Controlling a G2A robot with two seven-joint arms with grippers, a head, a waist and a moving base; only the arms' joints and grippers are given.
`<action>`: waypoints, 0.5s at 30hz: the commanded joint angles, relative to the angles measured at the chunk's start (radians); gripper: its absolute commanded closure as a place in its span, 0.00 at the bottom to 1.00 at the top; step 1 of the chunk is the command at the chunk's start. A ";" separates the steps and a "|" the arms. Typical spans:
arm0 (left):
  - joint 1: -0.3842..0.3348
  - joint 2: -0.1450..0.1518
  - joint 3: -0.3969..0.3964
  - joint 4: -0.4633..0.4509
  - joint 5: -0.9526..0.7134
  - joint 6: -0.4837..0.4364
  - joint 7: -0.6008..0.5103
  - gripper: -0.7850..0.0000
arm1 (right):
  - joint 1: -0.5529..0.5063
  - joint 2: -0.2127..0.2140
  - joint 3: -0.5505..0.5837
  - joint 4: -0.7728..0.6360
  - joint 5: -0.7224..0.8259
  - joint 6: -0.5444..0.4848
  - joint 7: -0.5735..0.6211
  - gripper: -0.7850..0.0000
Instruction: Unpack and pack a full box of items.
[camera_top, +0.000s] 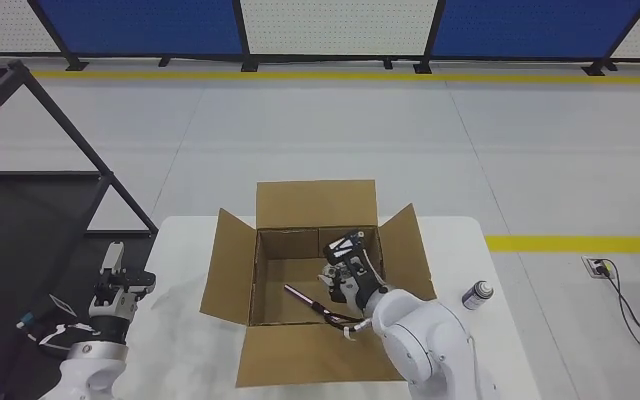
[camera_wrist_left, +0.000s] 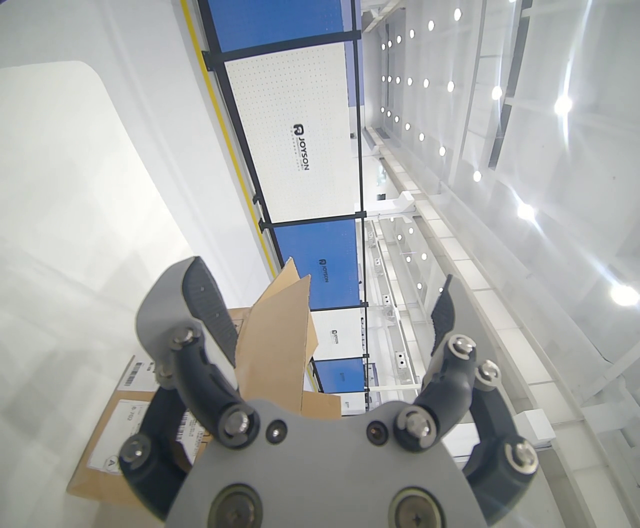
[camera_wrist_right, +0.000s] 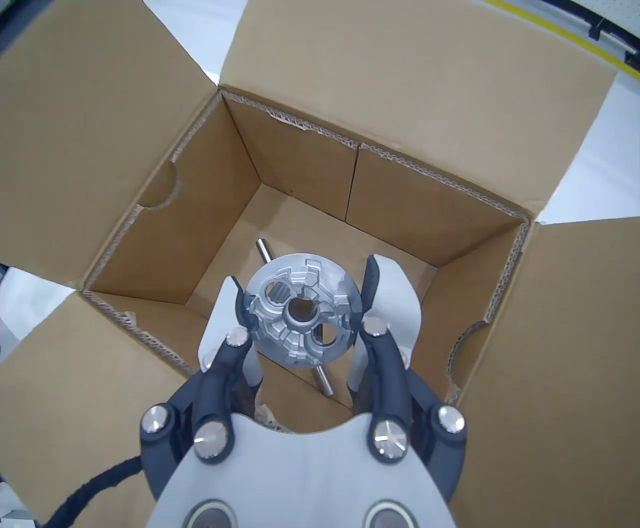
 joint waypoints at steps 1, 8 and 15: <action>0.000 0.000 0.000 0.000 0.000 0.000 0.000 0.00 | 0.003 0.000 -0.001 0.005 -0.001 0.001 0.001 1.00; 0.000 0.000 0.000 0.000 0.000 0.000 0.000 0.00 | 0.003 0.000 -0.001 0.005 -0.001 0.001 0.001 1.00; 0.000 0.000 0.000 0.000 0.000 0.000 0.000 0.00 | -0.043 0.007 0.042 -0.097 0.077 -0.031 -0.041 1.00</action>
